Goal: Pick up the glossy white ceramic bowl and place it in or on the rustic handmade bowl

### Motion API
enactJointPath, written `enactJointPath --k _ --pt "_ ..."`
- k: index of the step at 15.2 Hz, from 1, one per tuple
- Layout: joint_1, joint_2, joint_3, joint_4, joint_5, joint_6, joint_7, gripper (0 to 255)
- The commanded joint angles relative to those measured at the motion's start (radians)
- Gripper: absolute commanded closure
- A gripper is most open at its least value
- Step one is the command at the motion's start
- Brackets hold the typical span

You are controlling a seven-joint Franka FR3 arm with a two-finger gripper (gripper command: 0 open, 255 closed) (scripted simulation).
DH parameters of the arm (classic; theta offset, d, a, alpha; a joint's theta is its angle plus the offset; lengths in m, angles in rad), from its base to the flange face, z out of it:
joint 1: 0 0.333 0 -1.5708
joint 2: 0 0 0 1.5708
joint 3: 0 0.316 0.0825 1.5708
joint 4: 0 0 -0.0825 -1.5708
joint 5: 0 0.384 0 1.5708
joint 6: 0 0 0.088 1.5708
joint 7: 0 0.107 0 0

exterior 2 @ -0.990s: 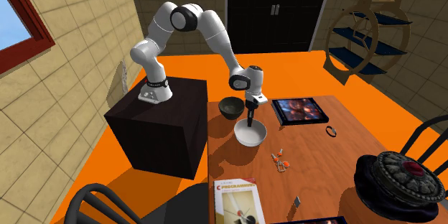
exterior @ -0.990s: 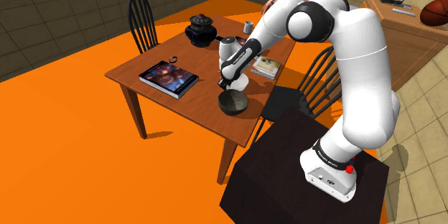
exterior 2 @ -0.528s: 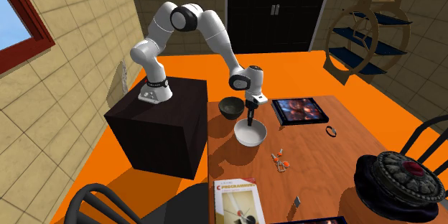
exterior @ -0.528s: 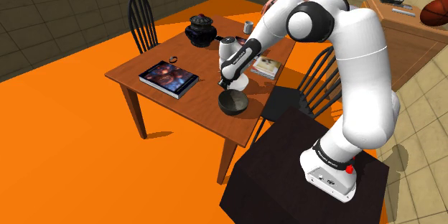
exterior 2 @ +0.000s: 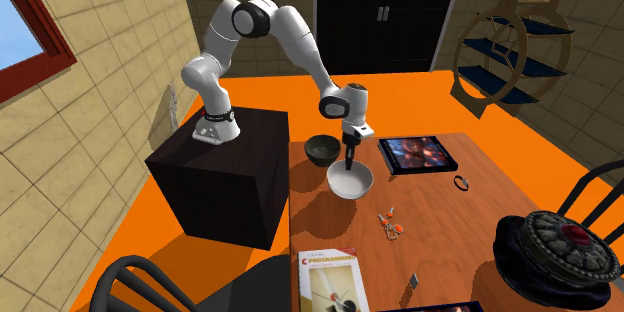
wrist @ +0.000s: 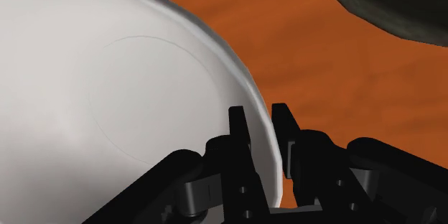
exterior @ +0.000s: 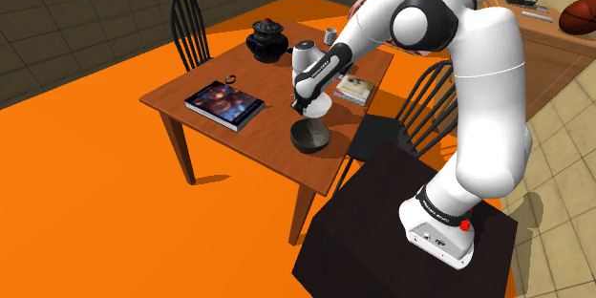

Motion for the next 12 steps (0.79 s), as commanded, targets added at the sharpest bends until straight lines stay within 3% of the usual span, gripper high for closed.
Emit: enactJointPath --k 1,12 --pt "-0.002 -0.023 0.001 -0.006 0.002 -0.016 -0.006 255" --pt "-0.004 -0.143 0.008 -0.026 0.012 -0.116 -0.032 255"
